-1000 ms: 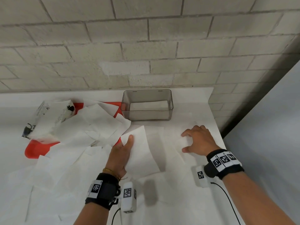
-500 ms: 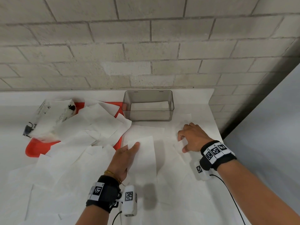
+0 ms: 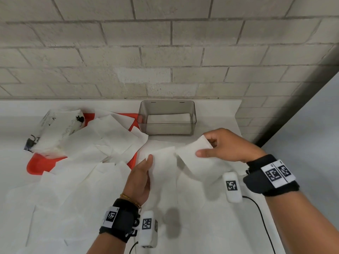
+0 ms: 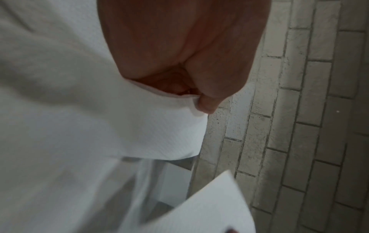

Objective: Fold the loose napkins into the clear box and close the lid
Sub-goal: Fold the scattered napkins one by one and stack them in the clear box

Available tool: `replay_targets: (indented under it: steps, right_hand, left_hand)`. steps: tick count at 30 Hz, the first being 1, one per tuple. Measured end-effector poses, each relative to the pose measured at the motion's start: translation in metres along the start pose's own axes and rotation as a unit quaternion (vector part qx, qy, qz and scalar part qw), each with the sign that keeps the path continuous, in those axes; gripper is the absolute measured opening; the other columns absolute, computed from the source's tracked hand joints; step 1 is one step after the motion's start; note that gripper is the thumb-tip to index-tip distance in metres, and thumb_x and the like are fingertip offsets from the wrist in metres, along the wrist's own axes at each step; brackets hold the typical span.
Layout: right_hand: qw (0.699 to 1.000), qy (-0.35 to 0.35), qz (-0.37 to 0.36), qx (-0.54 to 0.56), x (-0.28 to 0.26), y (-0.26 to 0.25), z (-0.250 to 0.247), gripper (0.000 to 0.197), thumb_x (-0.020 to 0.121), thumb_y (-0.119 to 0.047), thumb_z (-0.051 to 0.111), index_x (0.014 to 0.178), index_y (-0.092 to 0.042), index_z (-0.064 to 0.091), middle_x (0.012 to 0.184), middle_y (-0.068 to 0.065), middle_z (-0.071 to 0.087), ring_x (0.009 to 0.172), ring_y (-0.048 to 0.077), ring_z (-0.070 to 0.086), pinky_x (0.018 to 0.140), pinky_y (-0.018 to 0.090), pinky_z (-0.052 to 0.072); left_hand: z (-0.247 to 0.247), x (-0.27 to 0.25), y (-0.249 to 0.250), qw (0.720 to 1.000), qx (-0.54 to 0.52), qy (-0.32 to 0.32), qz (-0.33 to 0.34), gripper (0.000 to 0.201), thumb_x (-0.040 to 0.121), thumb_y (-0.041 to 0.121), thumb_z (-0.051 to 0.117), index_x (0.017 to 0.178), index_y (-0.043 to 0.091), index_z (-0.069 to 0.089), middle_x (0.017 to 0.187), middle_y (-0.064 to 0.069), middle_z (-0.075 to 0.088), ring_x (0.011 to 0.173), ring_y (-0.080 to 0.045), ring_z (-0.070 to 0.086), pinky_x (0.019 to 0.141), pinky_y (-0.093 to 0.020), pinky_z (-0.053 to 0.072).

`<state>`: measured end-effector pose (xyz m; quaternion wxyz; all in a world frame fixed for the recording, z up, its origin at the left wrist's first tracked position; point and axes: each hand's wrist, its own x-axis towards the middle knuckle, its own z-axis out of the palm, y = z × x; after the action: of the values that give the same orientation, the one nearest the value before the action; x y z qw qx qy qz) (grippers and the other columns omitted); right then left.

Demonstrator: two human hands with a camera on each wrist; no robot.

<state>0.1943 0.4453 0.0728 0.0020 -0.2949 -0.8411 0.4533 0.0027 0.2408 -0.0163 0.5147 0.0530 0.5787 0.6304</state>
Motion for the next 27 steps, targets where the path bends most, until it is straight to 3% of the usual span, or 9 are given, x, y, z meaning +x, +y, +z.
replay_targets:
  steps: [3,8,10,13,16,19,22,24,27]
  right_hand:
    - [0.987,0.026,-0.01,0.158,-0.008,-0.022,0.014,0.005,0.088,-0.019,0.082,0.089,-0.021,0.078,0.087,0.005,0.081,0.074,0.02,0.073,0.061,0.031,0.059]
    - [0.987,0.054,0.016,0.152,0.004,-0.012,0.047,0.014,0.085,-0.027,0.085,0.094,-0.018,0.079,0.084,0.005,0.081,0.072,0.032,0.077,0.068,0.037,0.061]
    - [0.992,0.055,0.031,0.112,0.006,-0.007,0.054,0.02,0.082,-0.033,0.087,0.093,-0.02,0.077,0.078,0.002,0.078,0.06,0.022,0.075,0.067,0.03,0.058]
    - [0.997,0.028,0.039,0.058,0.006,-0.004,0.057,0.026,0.083,-0.036,0.087,0.1,-0.02,0.077,0.066,-0.01,0.072,0.058,0.021,0.075,0.064,0.02,0.051]
    - [0.998,0.03,0.049,0.022,0.008,-0.003,0.059,0.032,0.083,-0.035,0.087,0.108,-0.021,0.074,0.058,-0.019,0.066,0.06,0.017,0.075,0.058,0.009,0.047]
    - [0.997,0.054,0.051,0.009,0.012,0.001,0.067,0.036,0.077,-0.035,0.091,0.106,-0.024,0.072,0.073,-0.014,0.068,0.059,0.018,0.074,0.06,0.013,0.05]
    - [0.996,0.067,0.053,0.014,0.022,0.012,0.074,0.042,0.069,-0.044,0.094,0.103,-0.03,0.074,0.087,-0.009,0.07,0.068,0.01,0.069,0.065,0.024,0.054]
    - [0.989,0.113,0.088,0.041,0.029,0.028,0.072,0.057,0.068,-0.058,0.09,0.115,-0.033,0.069,0.098,-0.011,0.07,0.085,0.003,0.067,0.071,0.02,0.049]
    - [0.956,0.224,0.188,0.009,0.047,0.067,0.064,0.082,0.076,-0.067,0.079,0.138,-0.019,0.056,0.129,0.003,0.064,0.12,0.022,0.061,0.097,0.033,0.049]
  left_hand:
    - [0.017,-0.01,0.0,0.997,-0.06,-0.037,-0.017,0.046,0.108,0.043,0.047,0.13,0.01,0.07,0.128,-0.016,0.072,0.116,-0.033,0.07,0.092,-0.044,0.054]
    - [0.036,-0.018,-0.001,0.995,-0.061,-0.078,-0.001,0.054,0.11,0.045,0.035,0.138,0.009,0.063,0.133,-0.016,0.069,0.125,-0.033,0.066,0.106,-0.047,0.051]
    - [0.036,-0.017,0.0,0.996,-0.033,-0.087,0.015,0.051,0.111,0.042,0.035,0.134,0.009,0.066,0.128,-0.016,0.072,0.119,-0.032,0.07,0.097,-0.042,0.056]
    - [0.032,-0.013,0.0,0.995,0.018,-0.093,0.025,0.05,0.111,0.04,0.037,0.127,0.007,0.07,0.121,-0.018,0.075,0.11,-0.031,0.073,0.085,-0.038,0.058]
    - [0.029,-0.008,-0.002,0.995,0.046,-0.091,0.011,0.053,0.111,0.043,0.035,0.128,0.006,0.07,0.122,-0.019,0.074,0.113,-0.034,0.072,0.092,-0.043,0.056]
    - [0.028,-0.005,-0.007,0.992,0.079,-0.099,0.009,0.056,0.111,0.046,0.034,0.128,0.006,0.069,0.123,-0.022,0.073,0.115,-0.039,0.07,0.101,-0.051,0.054]
    - [0.028,-0.004,-0.013,0.985,0.137,-0.096,0.039,0.038,0.109,0.036,0.048,0.116,0.007,0.072,0.11,-0.017,0.077,0.1,-0.034,0.074,0.086,-0.043,0.061]
    - [0.027,-0.001,-0.014,0.984,0.159,-0.069,0.039,0.028,0.106,0.028,0.055,0.104,0.005,0.073,0.098,-0.015,0.077,0.091,-0.03,0.072,0.078,-0.039,0.06]
    - [0.02,0.001,-0.012,0.985,0.168,-0.029,0.038,0.037,0.102,0.037,0.061,0.099,0.001,0.071,0.098,-0.021,0.074,0.095,-0.036,0.071,0.09,-0.049,0.057]
